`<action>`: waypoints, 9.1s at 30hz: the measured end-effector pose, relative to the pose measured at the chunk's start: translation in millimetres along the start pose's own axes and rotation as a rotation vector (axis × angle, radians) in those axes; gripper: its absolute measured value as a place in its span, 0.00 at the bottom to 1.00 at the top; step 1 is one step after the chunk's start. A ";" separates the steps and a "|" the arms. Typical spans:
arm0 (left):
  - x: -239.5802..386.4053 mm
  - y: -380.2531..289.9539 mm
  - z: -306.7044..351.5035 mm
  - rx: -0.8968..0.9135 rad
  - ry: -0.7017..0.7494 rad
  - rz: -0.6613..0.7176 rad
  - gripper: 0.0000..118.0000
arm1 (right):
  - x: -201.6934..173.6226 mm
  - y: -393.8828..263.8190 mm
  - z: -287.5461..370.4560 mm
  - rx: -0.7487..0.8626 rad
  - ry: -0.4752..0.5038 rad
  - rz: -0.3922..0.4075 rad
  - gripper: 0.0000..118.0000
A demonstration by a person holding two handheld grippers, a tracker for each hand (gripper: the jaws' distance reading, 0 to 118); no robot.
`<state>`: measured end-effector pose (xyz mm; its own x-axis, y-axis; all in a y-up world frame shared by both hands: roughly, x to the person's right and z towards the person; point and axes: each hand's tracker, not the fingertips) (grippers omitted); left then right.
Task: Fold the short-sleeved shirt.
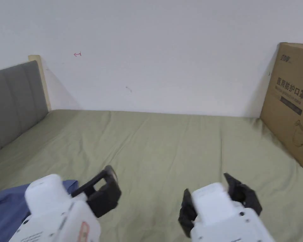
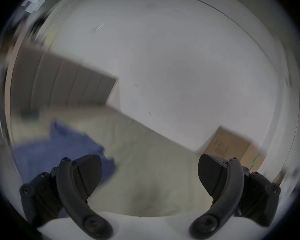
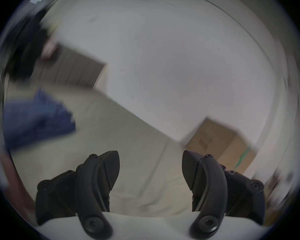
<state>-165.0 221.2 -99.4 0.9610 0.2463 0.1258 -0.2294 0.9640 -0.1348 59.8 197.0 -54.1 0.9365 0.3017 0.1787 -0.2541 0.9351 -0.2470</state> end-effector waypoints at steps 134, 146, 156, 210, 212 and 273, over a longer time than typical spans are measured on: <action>290.9 -101.3 -103.2 -0.901 -0.922 -0.164 0.04 | 201.2 -64.7 19.1 -0.178 -0.244 -0.532 0.00; 280.9 -223.9 -86.4 -1.180 -0.772 -0.379 0.85 | 205.1 -97.5 20.4 -0.313 -0.254 -0.550 0.00; 193.4 -170.8 -111.2 -1.042 -0.606 -0.267 0.00 | 161.0 -87.4 -11.9 -0.352 -0.082 -0.503 0.00; 21.4 -115.7 -248.3 -0.958 -0.132 -0.183 0.02 | 169.2 -148.4 -308.0 -0.803 0.298 -0.337 0.80; 21.0 -116.7 -248.7 -0.960 -0.131 -0.177 0.02 | 160.8 -157.9 -315.8 -0.825 0.314 -0.327 0.79; 79.9 357.7 -413.9 -0.047 0.101 -0.307 0.02 | 375.8 355.7 -337.0 0.045 0.035 -0.587 0.03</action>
<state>-106.4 544.0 -544.4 0.9952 -0.0689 0.0701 0.0789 0.9854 -0.1509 402.8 580.3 -395.8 0.9306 -0.2748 0.2417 0.3002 0.9509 -0.0750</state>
